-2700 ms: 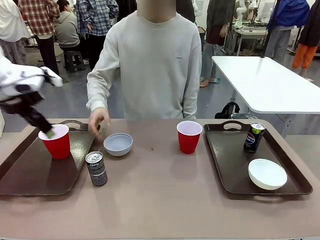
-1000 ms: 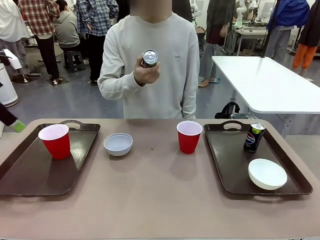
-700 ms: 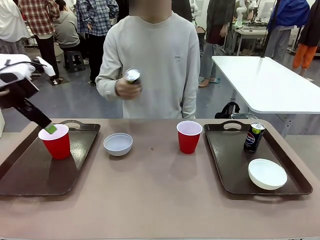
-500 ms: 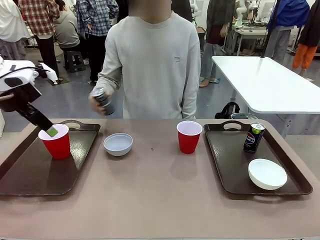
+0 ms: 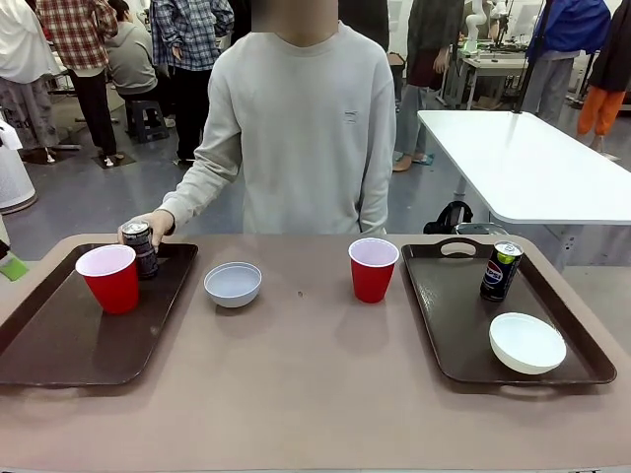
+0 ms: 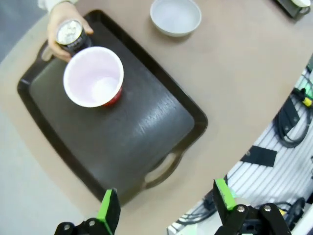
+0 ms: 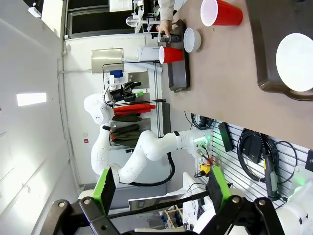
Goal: Prepare tableware on both trays.
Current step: Pick up a Picnic Bowl from the table and place it on a Handle tray.
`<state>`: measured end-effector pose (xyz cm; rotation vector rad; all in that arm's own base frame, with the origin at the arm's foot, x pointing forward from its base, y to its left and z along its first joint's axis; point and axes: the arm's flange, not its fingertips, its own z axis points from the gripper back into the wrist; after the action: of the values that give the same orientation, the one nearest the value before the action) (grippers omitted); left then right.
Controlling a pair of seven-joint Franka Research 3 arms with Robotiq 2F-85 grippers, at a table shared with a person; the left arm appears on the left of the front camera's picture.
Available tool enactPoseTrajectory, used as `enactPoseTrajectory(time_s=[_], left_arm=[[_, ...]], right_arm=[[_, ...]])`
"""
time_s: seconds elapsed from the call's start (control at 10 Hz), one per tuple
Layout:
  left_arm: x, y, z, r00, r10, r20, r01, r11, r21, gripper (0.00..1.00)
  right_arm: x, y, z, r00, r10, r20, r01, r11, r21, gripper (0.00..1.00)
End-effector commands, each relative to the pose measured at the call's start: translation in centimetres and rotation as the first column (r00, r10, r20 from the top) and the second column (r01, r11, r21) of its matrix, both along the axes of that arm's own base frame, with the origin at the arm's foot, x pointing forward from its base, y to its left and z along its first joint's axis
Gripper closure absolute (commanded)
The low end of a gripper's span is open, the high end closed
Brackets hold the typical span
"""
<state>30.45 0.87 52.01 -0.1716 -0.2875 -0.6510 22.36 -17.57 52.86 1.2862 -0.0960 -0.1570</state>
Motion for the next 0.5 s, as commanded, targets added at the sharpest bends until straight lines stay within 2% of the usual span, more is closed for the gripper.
enactPoseTrajectory(time_s=[0.0, 0.1, 0.3, 0.4], left_arm=[[-2.3, -1.7, -5.9, 1.0, 0.007, 0.015, -0.007, 1.0, 0.023, 0.0], [-2.4, -3.0, -6.7, 0.999, 0.041, 0.027, -0.041, 0.999, 0.0, 0.0], [-1.6, -7.5, -7.6, 0.974, 0.166, 0.153, -0.162, 0.986, -0.041, 0.0], [-0.7, -10.4, -8.3, 0.965, 0.174, 0.196, -0.178, 0.984, 0.002, 0.0]], right_arm=[[0.0, 0.1, -0.2, 1.0, 0.003, 0.019, -0.004, 1.0, 0.023, 0.0], [0.0, 0.1, -0.2, 1.0, 0.003, 0.019, -0.004, 1.0, 0.023, 0.0], [0.0, 0.1, -0.2, 1.0, 0.003, 0.019, -0.004, 1.0, 0.023, 0.0], [0.0, 0.1, -0.2, 1.0, 0.003, 0.019, -0.004, 1.0, 0.023, 0.0]])
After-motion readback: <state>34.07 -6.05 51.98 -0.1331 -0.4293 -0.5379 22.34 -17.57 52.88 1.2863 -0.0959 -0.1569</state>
